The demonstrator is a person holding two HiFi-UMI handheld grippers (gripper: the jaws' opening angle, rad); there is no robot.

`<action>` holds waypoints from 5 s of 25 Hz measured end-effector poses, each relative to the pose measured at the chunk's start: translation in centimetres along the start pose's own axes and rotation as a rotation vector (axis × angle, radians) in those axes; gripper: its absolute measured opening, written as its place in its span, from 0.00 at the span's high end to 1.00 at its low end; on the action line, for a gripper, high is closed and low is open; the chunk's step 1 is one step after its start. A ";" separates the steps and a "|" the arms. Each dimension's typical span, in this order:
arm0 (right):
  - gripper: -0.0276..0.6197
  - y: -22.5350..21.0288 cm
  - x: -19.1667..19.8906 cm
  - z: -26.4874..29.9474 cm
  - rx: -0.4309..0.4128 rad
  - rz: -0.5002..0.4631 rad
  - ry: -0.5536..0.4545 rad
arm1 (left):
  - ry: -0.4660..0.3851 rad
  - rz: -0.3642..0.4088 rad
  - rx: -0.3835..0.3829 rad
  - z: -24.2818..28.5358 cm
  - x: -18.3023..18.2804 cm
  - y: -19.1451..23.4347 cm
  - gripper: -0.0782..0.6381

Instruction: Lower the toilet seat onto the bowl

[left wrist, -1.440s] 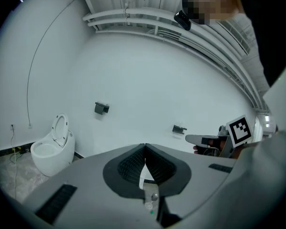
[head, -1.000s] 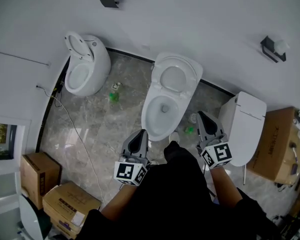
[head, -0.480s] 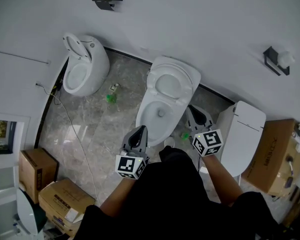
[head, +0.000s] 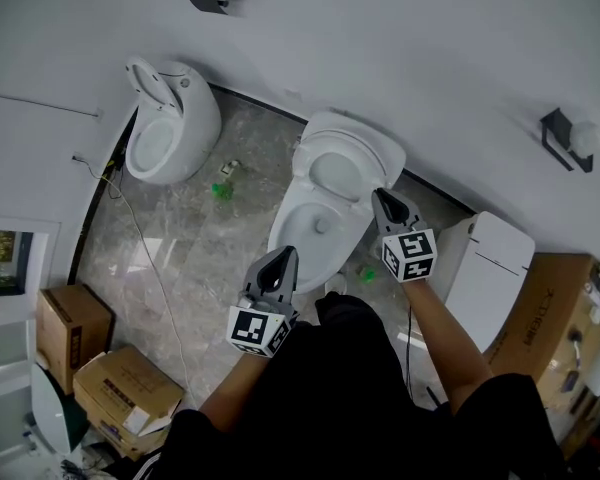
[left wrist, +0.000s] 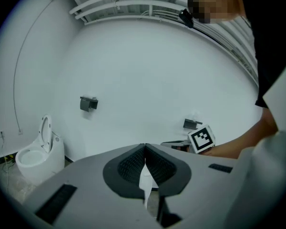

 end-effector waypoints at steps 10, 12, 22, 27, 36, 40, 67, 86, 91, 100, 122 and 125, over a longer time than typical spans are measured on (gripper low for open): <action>0.90 -4.3 1.8 7.1 0.012 -0.069 0.153 | 0.042 -0.046 0.060 3.4 0.9 0.1 0.87; 0.89 -5.3 2.2 8.3 0.030 -0.055 0.169 | 0.053 -0.040 0.061 4.2 1.2 0.7 0.87; 0.81 -8.7 3.8 12.7 0.093 -0.083 0.242 | 0.143 0.086 0.083 14.2 4.2 5.5 0.87; 0.81 -10.5 5.7 14.0 0.142 -0.084 0.300 | 0.172 0.195 0.158 19.8 6.7 6.7 0.87; 0.79 -11.1 5.5 15.6 0.148 -0.112 0.307 | 0.208 0.225 0.221 27.6 9.3 8.5 0.87; 0.79 -11.5 5.4 16.0 0.144 -0.096 0.329 | 0.264 0.254 0.241 30.1 10.9 9.1 0.84; 0.79 -12.7 6.7 17.6 0.169 -0.099 0.373 | 0.460 0.582 0.423 38.3 13.6 7.8 0.65; 0.81 -9.2 8.4 14.9 0.245 0.080 0.290 | 0.450 0.453 0.511 33.8 13.5 8.3 0.69; 0.80 -6.8 9.3 13.3 0.279 0.113 0.251 | 0.434 0.449 0.595 30.6 13.8 8.6 0.70; 0.78 -1.7 12.1 10.6 0.327 0.136 0.245 | 0.407 0.380 0.673 24.4 14.8 8.9 0.69; 0.78 6.8 20.0 5.8 0.468 0.127 0.245 | 0.287 0.421 0.705 12.7 20.2 7.9 0.70; 0.77 7.6 21.4 5.2 0.460 0.105 0.282 | 0.307 0.418 0.704 11.2 21.5 7.4 0.70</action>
Point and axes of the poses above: the fingertips, and each gripper's own axes: z forward along the fingers, y to its left, x out of its underside, the point moved 5 cm from there along -z, backward along the fingers, and after that the axes turned 15 degrees about z, right-handed, at the moved point
